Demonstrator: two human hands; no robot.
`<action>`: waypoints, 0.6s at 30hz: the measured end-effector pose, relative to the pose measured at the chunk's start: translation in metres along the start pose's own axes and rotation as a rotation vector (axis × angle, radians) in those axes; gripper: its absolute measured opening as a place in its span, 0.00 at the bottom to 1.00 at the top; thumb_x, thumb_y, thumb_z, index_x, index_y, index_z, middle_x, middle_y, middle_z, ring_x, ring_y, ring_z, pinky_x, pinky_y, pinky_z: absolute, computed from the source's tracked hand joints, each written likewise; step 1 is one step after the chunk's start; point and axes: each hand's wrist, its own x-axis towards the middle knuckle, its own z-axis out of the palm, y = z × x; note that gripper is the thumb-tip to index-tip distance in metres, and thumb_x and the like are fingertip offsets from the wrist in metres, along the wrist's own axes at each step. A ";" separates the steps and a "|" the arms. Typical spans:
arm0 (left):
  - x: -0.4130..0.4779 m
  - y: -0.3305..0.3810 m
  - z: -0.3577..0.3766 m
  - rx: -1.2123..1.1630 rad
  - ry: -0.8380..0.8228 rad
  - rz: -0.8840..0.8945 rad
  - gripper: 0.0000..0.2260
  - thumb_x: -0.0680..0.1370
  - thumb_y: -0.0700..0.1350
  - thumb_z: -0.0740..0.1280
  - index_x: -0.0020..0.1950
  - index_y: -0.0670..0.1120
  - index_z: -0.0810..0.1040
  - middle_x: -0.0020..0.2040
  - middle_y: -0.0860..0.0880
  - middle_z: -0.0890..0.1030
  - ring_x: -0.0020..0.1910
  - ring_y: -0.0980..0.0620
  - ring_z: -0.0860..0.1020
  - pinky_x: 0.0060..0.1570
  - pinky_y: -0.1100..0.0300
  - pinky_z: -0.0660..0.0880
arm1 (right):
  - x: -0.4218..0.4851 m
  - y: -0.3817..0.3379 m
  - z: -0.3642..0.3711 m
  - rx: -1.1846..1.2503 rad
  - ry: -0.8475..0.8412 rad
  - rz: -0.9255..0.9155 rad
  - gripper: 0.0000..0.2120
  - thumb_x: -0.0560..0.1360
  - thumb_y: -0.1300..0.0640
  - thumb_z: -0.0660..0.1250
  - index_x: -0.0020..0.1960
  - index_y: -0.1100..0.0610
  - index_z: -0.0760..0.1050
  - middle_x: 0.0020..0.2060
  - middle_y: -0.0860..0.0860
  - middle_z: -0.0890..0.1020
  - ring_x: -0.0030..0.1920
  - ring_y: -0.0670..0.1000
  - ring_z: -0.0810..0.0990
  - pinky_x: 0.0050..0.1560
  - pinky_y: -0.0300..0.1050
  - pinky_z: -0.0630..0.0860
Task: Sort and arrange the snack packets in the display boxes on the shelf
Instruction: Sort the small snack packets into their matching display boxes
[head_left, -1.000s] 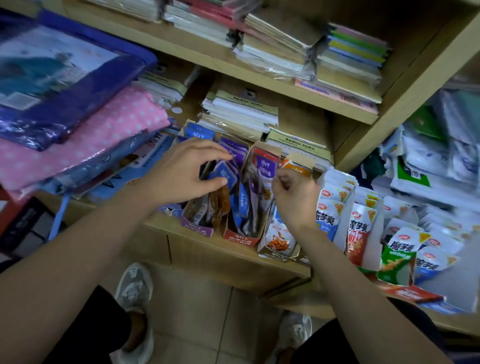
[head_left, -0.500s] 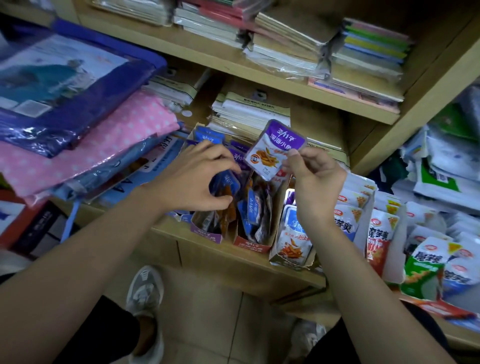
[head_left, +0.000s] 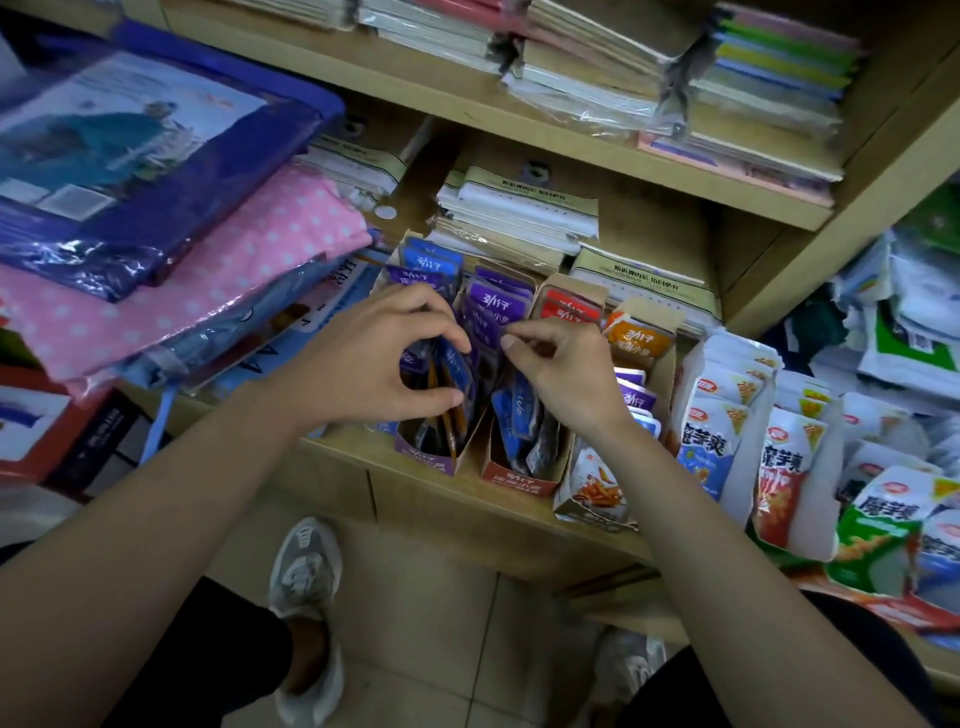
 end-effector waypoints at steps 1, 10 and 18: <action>0.001 0.000 0.001 -0.001 0.000 -0.007 0.21 0.71 0.64 0.69 0.60 0.56 0.80 0.58 0.59 0.73 0.59 0.57 0.73 0.57 0.51 0.73 | -0.002 -0.002 -0.007 0.018 0.009 -0.006 0.09 0.78 0.58 0.70 0.58 0.56 0.84 0.49 0.46 0.84 0.48 0.41 0.82 0.51 0.34 0.78; 0.021 0.009 0.015 0.126 0.084 -0.095 0.21 0.73 0.64 0.66 0.60 0.55 0.80 0.57 0.55 0.76 0.58 0.53 0.75 0.52 0.56 0.72 | -0.043 0.031 -0.106 -0.309 -0.040 0.039 0.13 0.75 0.59 0.74 0.59 0.53 0.82 0.47 0.43 0.83 0.46 0.38 0.78 0.43 0.33 0.76; 0.039 0.036 0.035 0.261 0.142 -0.076 0.15 0.75 0.47 0.72 0.61 0.49 0.81 0.57 0.50 0.80 0.57 0.44 0.77 0.58 0.45 0.74 | -0.062 0.031 -0.094 -0.711 -0.216 -0.002 0.17 0.72 0.54 0.76 0.60 0.49 0.78 0.57 0.47 0.79 0.63 0.50 0.73 0.64 0.48 0.57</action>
